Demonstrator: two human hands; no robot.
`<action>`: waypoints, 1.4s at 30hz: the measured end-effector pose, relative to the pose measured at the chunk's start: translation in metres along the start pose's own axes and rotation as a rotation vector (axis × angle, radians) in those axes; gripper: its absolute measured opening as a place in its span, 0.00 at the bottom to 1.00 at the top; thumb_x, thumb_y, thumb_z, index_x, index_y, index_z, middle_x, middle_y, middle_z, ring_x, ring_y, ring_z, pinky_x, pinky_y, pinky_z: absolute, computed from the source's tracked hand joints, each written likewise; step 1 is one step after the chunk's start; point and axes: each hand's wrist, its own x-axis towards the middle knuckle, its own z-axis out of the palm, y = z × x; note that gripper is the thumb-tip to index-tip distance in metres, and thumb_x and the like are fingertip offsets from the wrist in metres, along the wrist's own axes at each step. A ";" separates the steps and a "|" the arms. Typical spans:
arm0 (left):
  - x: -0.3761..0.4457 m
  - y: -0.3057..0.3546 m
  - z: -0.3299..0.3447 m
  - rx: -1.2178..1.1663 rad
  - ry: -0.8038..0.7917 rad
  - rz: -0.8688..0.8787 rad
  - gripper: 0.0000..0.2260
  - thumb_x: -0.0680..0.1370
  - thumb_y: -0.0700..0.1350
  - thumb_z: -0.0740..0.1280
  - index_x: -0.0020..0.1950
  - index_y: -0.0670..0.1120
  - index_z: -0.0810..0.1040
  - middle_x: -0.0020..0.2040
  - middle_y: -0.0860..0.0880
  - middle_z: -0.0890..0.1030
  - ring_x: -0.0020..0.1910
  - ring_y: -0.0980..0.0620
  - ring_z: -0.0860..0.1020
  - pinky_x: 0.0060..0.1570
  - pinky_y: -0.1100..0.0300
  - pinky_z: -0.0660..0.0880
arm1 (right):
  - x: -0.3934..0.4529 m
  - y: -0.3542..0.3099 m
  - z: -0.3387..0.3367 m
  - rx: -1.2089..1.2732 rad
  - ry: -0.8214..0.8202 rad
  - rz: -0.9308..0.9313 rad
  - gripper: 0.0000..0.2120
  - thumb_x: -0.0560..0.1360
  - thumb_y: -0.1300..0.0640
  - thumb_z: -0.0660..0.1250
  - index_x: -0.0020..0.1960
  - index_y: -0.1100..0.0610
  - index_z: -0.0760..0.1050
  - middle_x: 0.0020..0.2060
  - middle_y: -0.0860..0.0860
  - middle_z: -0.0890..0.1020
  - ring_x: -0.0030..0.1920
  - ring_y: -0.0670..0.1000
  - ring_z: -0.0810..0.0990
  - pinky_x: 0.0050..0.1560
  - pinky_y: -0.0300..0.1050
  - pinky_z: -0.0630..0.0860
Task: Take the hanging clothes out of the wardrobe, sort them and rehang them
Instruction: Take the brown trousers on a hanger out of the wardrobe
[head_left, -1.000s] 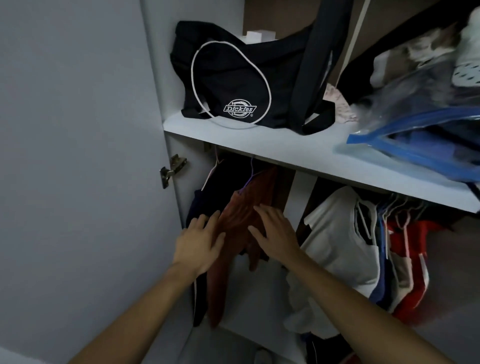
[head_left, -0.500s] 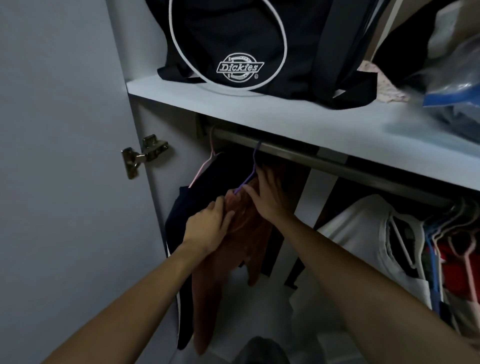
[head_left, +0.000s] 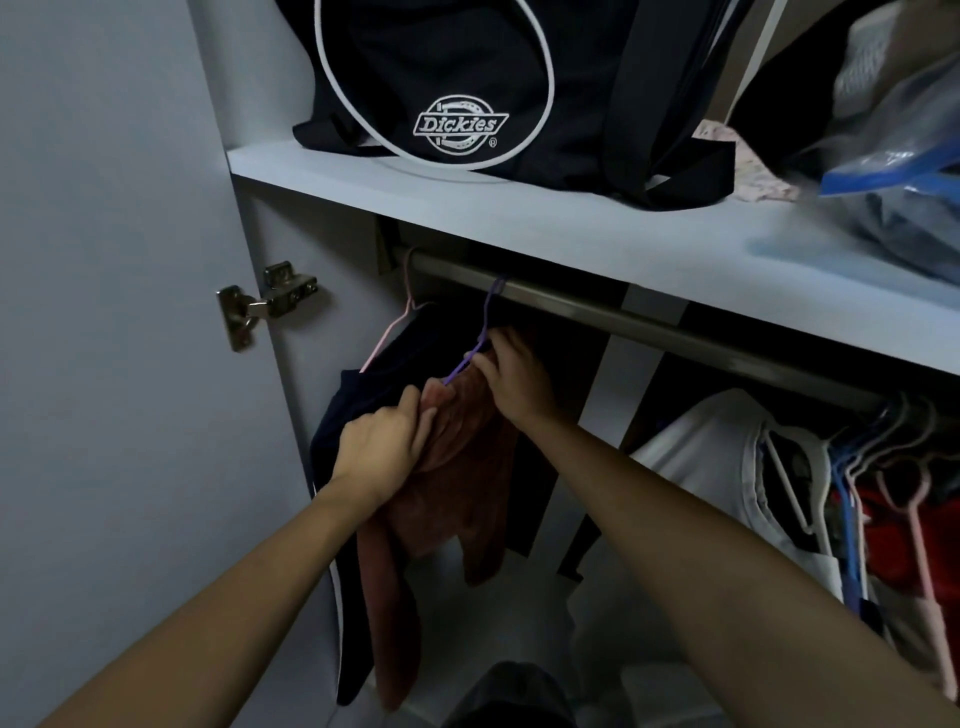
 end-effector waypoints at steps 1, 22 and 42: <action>-0.001 -0.003 -0.004 -0.001 0.005 0.001 0.14 0.86 0.56 0.56 0.54 0.45 0.70 0.32 0.47 0.78 0.28 0.41 0.77 0.27 0.55 0.62 | 0.000 -0.003 0.001 0.012 0.011 -0.017 0.15 0.82 0.45 0.64 0.60 0.55 0.77 0.59 0.54 0.78 0.59 0.59 0.79 0.51 0.54 0.77; -0.019 -0.028 -0.057 0.068 -0.007 -0.140 0.15 0.87 0.55 0.55 0.56 0.43 0.69 0.37 0.41 0.81 0.35 0.34 0.80 0.31 0.52 0.65 | 0.021 -0.075 0.009 0.054 -0.007 -0.081 0.20 0.79 0.43 0.61 0.59 0.57 0.78 0.57 0.56 0.79 0.57 0.61 0.80 0.50 0.55 0.78; -0.204 -0.025 -0.231 -0.009 0.033 -0.331 0.15 0.84 0.59 0.56 0.50 0.48 0.70 0.37 0.42 0.82 0.37 0.33 0.81 0.32 0.51 0.67 | -0.117 -0.212 -0.083 -0.056 -0.025 -0.185 0.27 0.74 0.36 0.72 0.67 0.50 0.77 0.61 0.49 0.74 0.61 0.54 0.73 0.58 0.53 0.69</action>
